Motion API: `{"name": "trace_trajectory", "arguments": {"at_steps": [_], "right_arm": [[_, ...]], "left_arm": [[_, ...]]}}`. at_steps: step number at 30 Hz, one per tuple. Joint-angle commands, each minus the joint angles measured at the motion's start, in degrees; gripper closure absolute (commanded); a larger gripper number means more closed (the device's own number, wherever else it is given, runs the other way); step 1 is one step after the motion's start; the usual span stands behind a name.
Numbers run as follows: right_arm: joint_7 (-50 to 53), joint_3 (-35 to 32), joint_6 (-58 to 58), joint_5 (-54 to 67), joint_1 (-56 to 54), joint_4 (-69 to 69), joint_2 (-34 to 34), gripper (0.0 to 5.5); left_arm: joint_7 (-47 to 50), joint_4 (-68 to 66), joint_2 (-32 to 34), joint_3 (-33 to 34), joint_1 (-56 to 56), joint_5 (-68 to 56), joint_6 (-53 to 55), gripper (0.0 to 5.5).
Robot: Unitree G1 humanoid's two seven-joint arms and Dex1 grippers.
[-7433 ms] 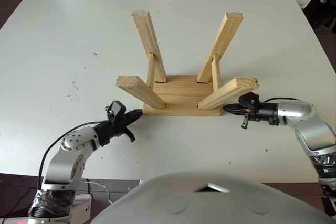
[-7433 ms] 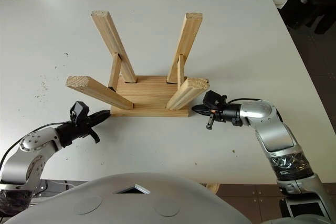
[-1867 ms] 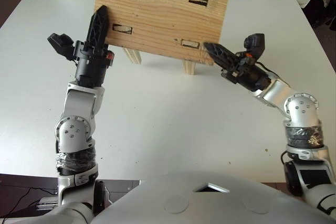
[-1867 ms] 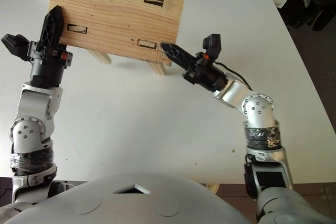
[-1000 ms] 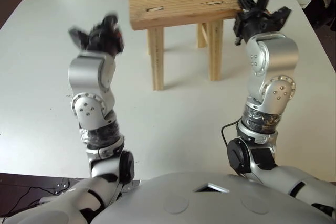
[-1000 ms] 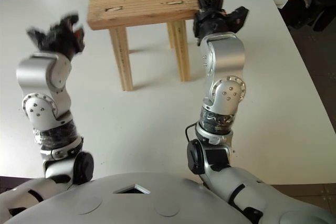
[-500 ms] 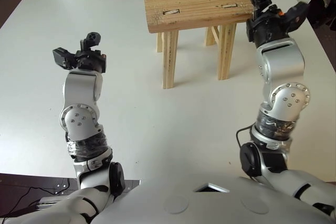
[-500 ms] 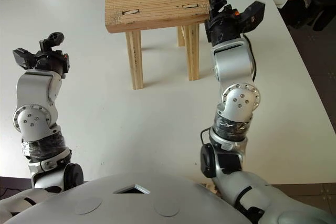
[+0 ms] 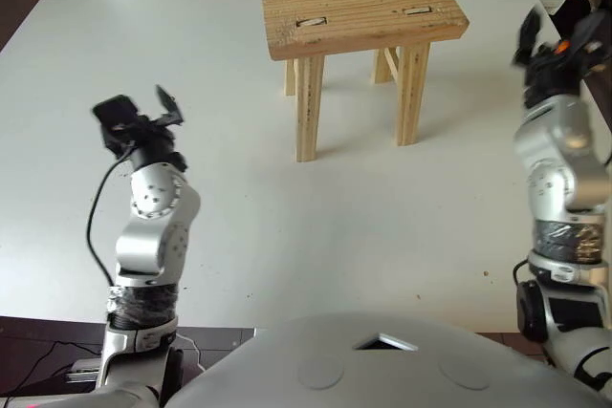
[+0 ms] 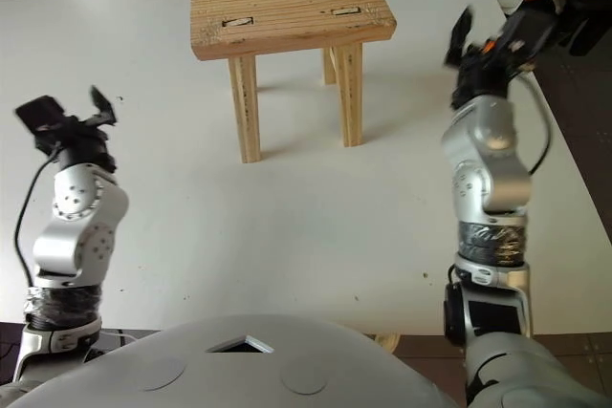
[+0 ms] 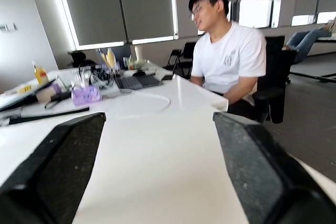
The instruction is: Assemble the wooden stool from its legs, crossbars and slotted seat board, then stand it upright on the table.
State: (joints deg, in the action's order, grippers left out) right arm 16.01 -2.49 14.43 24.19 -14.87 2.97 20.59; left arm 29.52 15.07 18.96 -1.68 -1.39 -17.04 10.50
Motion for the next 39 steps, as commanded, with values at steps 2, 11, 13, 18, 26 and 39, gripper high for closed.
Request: {"name": "trace_trajectory", "arguments": {"at_steps": [2,11,13,18,26,39], "right_arm": [[-5.02,4.69,-3.08,-8.19,-1.33,-7.65,-4.42,1.71],[-5.48,8.51,5.53,-9.21,9.39,8.58,-13.97,1.71],[-4.57,9.41,5.78,-10.52,11.39,9.79,-16.37,1.71],[-0.83,5.70,1.96,-13.83,13.18,10.03,-20.20,1.71],[9.74,-0.95,-1.20,-19.76,8.05,3.41,-26.32,1.71],[11.41,-4.77,-2.03,-25.04,-6.17,-10.63,-23.31,1.71]], "left_arm": [[-4.36,-10.04,-7.65,-3.69,3.64,6.84,-5.18,1.18],[-10.33,-8.10,-9.22,2.84,1.08,9.78,-5.35,1.18],[-11.82,-7.60,-8.91,4.60,1.04,9.60,-4.44,1.18],[-15.63,-8.37,-8.41,8.10,3.88,8.55,-2.97,1.18],[-18.13,-14.50,-6.59,11.27,14.65,9.31,3.28,1.18],[-7.38,-17.81,-18.33,8.06,20.55,16.17,6.16,1.18]]}}
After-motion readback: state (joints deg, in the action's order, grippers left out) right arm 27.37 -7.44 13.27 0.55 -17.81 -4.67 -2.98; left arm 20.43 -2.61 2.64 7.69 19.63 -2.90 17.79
